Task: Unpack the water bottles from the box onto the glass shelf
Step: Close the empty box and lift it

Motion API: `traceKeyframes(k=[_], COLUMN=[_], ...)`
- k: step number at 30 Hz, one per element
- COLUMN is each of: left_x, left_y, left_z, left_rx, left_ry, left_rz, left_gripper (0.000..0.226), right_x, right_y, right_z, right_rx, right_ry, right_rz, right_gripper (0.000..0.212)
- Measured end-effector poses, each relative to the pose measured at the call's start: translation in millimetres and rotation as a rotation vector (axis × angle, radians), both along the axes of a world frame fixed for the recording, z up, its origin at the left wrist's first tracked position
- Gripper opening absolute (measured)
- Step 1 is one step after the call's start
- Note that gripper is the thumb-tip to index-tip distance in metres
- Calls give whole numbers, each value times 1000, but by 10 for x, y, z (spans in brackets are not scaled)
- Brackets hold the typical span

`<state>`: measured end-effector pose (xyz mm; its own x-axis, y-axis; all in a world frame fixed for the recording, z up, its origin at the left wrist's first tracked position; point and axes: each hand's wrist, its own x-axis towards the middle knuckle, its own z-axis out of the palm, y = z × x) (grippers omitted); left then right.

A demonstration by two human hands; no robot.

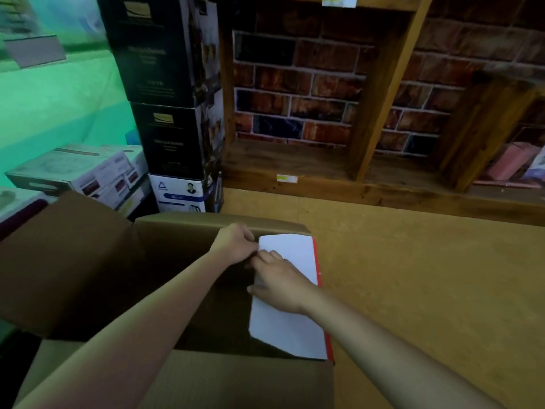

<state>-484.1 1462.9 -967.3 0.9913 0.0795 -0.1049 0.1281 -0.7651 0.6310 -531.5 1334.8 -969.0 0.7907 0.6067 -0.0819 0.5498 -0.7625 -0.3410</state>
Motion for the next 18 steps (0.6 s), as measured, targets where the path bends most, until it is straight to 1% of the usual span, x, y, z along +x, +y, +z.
traceKeyframes(k=[4,6,9,13,15,18], left_x=[-48,-85,-165,-311,-400,-463], left_y=[400,671,1158,1886,2208,2516], left_z=[140,208,296,399,423,423], left_rx=[-135,-168,-201,-179,-172,-115], left_ry=[-55,-81,-135,-220,-275,-349], left_rz=[158,231,319,458,558,642], left_gripper=[16,18,15,14,16,20], right_x=[53,87,129,151,149,135], right_y=[489,775,1257,1961,2295,2646], right_z=[116,154,215,253,219,171], right_rx=[46,54,84,126,155,227], right_ry=[-33,-44,-45,-50,-34,-22], right_rz=[64,99,166,260,291,290], right_gripper=[46,47,49,49,42,33])
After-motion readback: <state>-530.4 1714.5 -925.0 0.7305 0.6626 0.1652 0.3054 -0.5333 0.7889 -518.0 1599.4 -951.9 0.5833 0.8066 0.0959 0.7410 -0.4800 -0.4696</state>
